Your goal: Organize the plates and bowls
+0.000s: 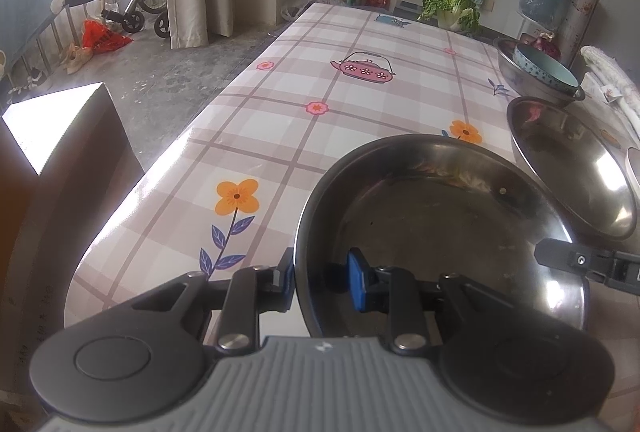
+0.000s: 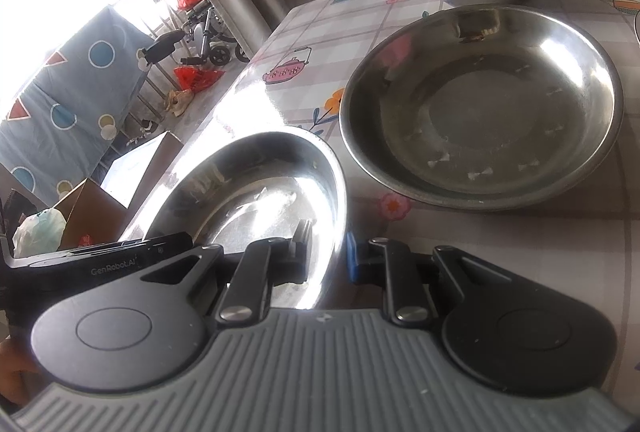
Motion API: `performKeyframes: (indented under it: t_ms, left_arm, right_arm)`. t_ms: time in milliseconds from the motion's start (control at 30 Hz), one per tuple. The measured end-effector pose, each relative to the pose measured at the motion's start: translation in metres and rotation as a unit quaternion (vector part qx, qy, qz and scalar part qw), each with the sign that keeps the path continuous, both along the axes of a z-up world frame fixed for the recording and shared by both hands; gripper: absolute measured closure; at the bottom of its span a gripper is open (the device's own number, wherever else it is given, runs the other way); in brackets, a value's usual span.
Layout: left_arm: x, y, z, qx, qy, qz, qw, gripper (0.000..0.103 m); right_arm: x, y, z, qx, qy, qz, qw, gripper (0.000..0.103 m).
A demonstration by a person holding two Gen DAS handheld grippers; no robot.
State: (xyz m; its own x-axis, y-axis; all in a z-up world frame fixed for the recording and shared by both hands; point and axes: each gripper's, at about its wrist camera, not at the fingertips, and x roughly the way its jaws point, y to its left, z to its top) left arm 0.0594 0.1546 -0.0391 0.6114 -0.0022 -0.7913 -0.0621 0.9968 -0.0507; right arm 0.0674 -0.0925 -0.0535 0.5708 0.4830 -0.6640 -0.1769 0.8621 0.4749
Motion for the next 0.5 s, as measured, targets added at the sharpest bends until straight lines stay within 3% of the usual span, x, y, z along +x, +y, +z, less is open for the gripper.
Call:
performKeyframes:
  t_ms: [500]
  left_arm:
    - [0.0052,-0.0012,-0.0001,0.005,-0.003,-0.002,1.0000,0.077]
  right_arm:
    - [-0.0023,0.0008,-0.0006,-0.003,0.000,-0.003,1.000,0.086]
